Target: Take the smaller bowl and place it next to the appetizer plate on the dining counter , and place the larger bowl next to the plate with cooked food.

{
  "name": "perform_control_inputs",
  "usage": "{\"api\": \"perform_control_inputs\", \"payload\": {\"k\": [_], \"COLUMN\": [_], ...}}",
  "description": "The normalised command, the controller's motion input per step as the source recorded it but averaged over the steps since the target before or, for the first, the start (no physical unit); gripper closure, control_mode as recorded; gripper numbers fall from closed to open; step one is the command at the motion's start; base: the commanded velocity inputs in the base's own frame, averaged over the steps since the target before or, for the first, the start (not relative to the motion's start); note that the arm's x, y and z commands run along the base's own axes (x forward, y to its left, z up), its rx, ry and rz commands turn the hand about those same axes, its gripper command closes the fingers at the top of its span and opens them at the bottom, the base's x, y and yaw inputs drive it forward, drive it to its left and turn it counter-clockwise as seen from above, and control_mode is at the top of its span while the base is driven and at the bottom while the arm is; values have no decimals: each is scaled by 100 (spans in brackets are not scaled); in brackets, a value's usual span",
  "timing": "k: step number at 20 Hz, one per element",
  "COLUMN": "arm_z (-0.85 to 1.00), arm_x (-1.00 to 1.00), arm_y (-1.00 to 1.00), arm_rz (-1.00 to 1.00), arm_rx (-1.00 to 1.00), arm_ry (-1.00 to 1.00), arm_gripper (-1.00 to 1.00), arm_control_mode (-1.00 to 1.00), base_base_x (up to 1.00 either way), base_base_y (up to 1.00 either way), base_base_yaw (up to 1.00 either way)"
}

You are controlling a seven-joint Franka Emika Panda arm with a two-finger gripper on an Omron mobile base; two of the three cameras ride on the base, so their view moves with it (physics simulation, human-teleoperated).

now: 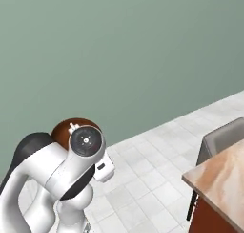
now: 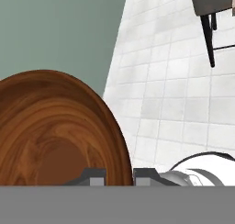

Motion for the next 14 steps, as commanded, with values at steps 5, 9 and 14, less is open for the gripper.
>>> {"api": "perform_control_inputs", "payload": {"k": [5,9,14], "arm_z": [0,0,0], "arm_x": [0,0,0], "arm_y": [0,0,0], "arm_rz": [0,0,0], "arm_rx": [0,0,0], "arm_ry": [0,0,0], "arm_gripper": [100,100,100], "arm_control_mode": [100,100,100], "base_base_x": [100,100,100], "base_base_y": [15,3,10], "base_base_yaw": [-46,-40,-32]}}
